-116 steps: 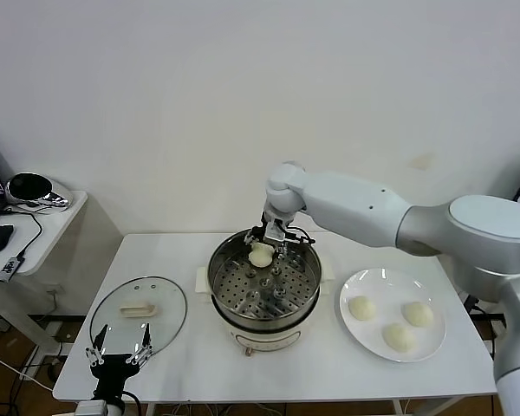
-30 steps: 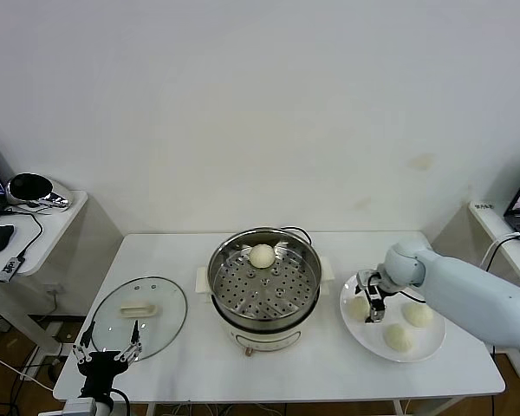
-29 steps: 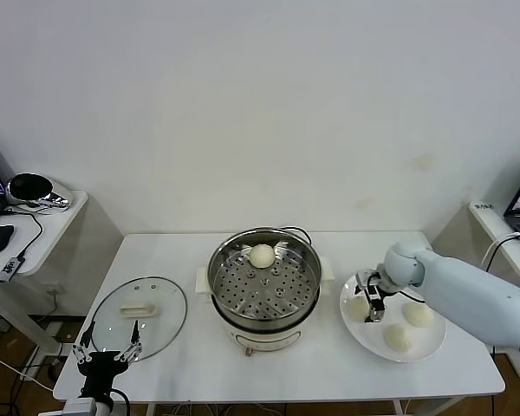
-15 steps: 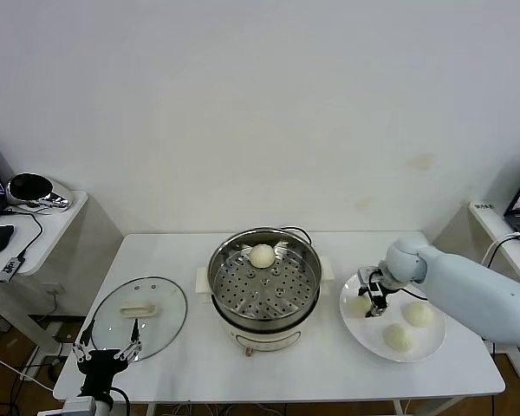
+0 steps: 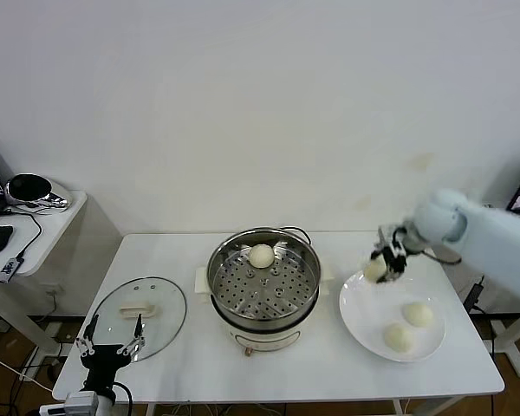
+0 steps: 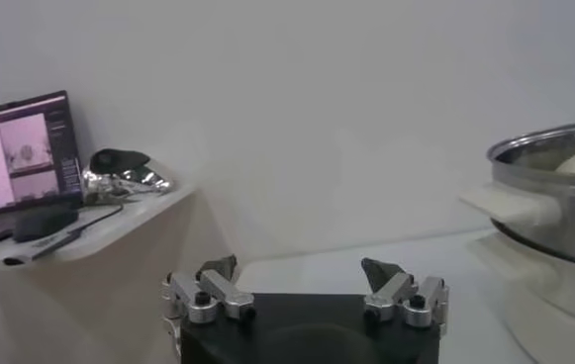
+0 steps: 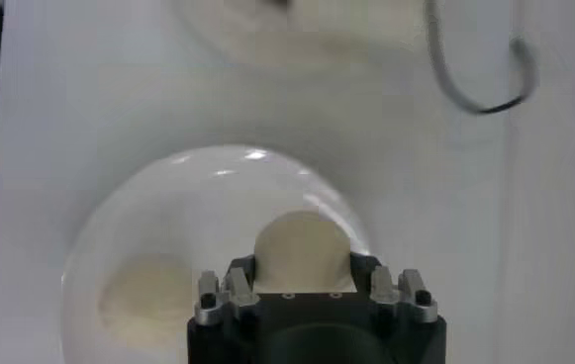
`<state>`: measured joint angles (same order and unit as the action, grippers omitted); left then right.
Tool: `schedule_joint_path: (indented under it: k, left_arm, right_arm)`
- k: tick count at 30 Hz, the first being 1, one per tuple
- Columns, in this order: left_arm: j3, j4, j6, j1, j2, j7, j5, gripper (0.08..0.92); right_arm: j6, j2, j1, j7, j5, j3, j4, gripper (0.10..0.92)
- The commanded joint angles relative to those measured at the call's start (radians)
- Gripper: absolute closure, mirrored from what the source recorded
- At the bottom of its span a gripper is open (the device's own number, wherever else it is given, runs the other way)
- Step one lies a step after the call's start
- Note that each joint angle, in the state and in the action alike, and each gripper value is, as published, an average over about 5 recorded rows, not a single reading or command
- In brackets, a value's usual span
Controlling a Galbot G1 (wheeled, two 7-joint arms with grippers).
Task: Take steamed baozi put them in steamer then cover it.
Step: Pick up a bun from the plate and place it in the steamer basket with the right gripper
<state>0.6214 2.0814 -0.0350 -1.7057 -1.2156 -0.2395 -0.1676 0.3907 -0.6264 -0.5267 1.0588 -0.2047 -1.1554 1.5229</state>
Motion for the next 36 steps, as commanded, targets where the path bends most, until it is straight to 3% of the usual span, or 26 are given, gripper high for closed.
schedule_joint_path:
  k: [1,8,16,36]
  left_arm:
    - [0.003,0.004,0.001,0.003,0.003,0.001,-0.008,0.177]
    - [0.012,-0.005,0.006,0.003,-0.001,0.001,-0.01,0.177]
    - [0.023,-0.017,0.018,0.003,-0.014,0.0,0.003,0.177]
    - [0.023,-0.026,0.036,0.006,-0.022,-0.002,0.013,0.177]
  right_arm:
    - [0.138,-0.143,-0.368,-0.047,-0.311,-0.205,0.131,0.425]
    - [0.245,-0.399,-0.233,-0.154,-0.431,-0.184,0.029,0.423]
    - [0.305,-0.621,-0.091,-0.208,-0.434,-0.158,-0.123,0.415]
    - [0.334,-0.784,0.091,-0.231,-0.357,-0.14,-0.319,0.414]
